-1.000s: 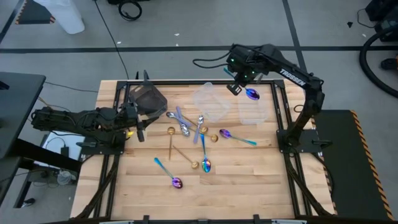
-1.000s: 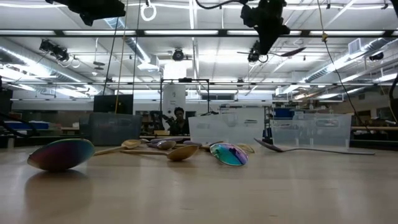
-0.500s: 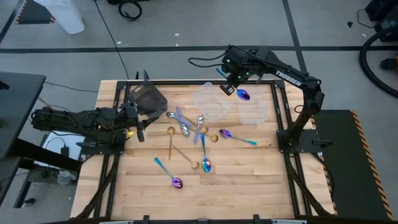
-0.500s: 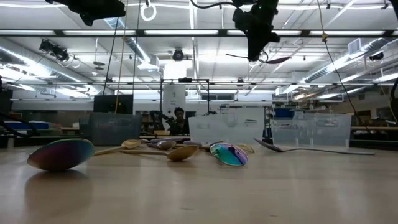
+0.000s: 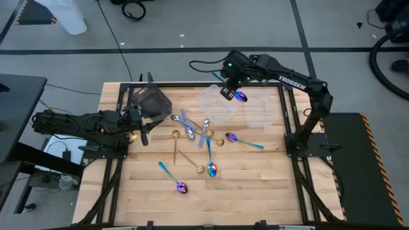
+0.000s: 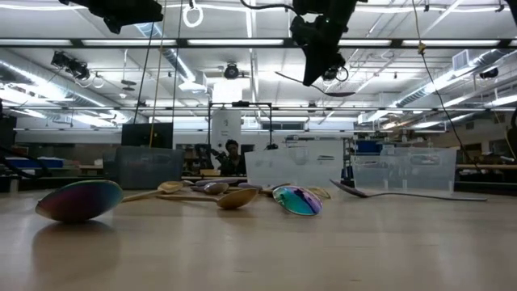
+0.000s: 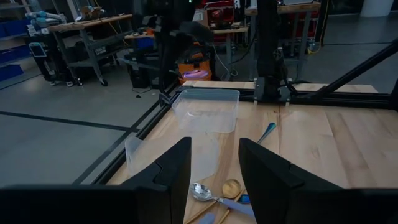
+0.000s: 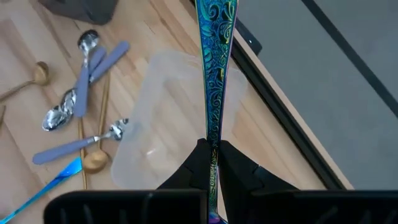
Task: Sort silverware by color (type)
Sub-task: Put the blue spoon into the left transparent bin
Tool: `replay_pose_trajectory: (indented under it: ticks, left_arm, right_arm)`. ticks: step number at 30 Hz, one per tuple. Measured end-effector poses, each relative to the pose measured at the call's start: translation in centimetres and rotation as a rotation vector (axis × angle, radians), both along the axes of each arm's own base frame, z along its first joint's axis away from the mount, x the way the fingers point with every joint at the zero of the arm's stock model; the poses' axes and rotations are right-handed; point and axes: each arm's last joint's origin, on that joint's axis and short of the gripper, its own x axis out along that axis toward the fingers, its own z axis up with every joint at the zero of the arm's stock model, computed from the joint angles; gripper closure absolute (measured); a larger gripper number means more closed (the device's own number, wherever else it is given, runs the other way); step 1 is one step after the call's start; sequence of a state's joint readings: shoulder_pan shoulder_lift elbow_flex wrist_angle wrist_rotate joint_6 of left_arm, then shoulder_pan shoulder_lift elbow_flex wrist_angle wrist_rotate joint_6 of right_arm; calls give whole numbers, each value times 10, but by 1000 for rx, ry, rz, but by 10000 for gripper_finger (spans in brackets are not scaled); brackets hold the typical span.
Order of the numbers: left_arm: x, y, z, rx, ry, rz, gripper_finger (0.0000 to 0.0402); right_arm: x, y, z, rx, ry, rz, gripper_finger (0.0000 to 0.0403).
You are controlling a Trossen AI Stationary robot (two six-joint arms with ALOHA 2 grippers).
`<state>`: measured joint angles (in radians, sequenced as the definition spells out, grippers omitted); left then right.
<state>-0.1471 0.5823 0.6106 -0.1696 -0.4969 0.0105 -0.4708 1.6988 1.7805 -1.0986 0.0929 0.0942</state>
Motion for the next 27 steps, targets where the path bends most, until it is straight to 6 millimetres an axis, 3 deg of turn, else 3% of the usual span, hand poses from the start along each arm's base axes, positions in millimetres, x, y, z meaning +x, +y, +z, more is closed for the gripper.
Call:
replay_pose_trajectory:
  ticks: [17, 27]
  left_arm:
    - [0, 0, 0, 0, 0, 0, 260]
    - [0, 0, 0, 0, 0, 0, 260]
  right_arm:
    - [17, 1, -23, -91, -48, 126, 378]
    - [26, 5, -48, -121, -48, 187, 378]
